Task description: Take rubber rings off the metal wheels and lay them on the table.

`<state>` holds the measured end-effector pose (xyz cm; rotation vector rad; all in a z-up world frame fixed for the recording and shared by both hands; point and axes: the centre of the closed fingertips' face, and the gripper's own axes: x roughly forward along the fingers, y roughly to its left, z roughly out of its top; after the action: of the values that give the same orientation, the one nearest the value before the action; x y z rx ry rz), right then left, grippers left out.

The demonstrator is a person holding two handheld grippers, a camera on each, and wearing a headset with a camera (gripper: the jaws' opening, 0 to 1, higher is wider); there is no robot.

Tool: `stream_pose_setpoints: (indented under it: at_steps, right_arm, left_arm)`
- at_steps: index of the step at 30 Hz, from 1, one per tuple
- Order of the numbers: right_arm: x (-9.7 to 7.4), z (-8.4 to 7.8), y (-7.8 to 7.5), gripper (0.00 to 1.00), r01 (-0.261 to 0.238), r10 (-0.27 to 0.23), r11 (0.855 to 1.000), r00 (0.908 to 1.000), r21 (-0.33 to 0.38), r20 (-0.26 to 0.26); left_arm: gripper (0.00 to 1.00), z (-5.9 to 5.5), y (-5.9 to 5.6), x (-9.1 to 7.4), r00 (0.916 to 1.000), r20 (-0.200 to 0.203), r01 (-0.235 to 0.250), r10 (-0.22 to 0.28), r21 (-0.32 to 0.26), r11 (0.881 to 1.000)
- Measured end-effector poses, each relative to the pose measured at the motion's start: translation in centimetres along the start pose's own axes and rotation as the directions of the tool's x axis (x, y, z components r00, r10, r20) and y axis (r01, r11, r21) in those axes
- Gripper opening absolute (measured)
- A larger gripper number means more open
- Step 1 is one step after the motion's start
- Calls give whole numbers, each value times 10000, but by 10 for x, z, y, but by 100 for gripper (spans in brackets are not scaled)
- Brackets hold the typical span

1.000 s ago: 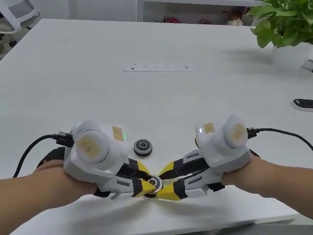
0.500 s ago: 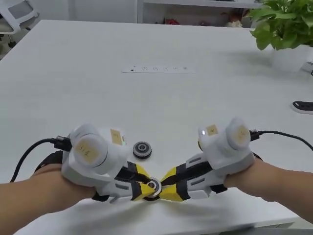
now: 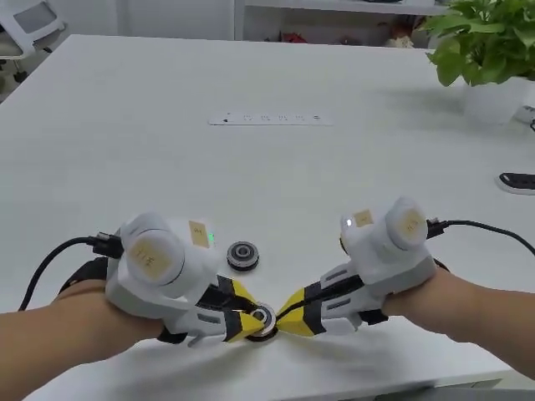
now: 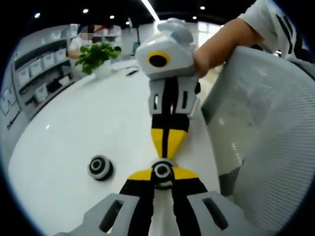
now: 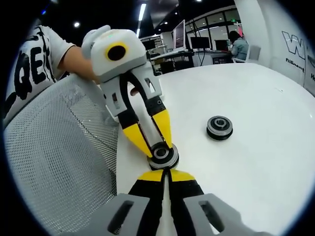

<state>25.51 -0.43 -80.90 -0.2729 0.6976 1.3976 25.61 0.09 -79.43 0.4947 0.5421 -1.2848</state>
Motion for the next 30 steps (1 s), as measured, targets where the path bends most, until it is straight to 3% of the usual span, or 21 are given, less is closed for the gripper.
stream_pose_setpoints:
  at_steps: [8, 19, 21, 30]
  right_arm:
    - [-4, 2, -3, 0, -96, 69, 9934, 9997, 1139, 241]
    - [-8, 8, -7, 0, -221, 4, 9633, 9967, 2676, 809]
    - [-9, 12, -8, 0, -293, -1, 9594, 9946, 2806, 1042]
    - [-8, 13, -7, 0, -360, 15, 9543, 9933, 2966, 1157]
  left_arm:
    - [13, 0, 0, 0, 10000, -17, -10, 10, 0, 10000]
    - [13, 0, 0, 0, 10000, -8, -17, 17, -41, 10000]
    - [13, 0, 1, 0, 10000, -14, -46, 46, -45, 10000]
    - [12, 1, 2, 1, 9998, -132, -178, 177, -115, 9998]
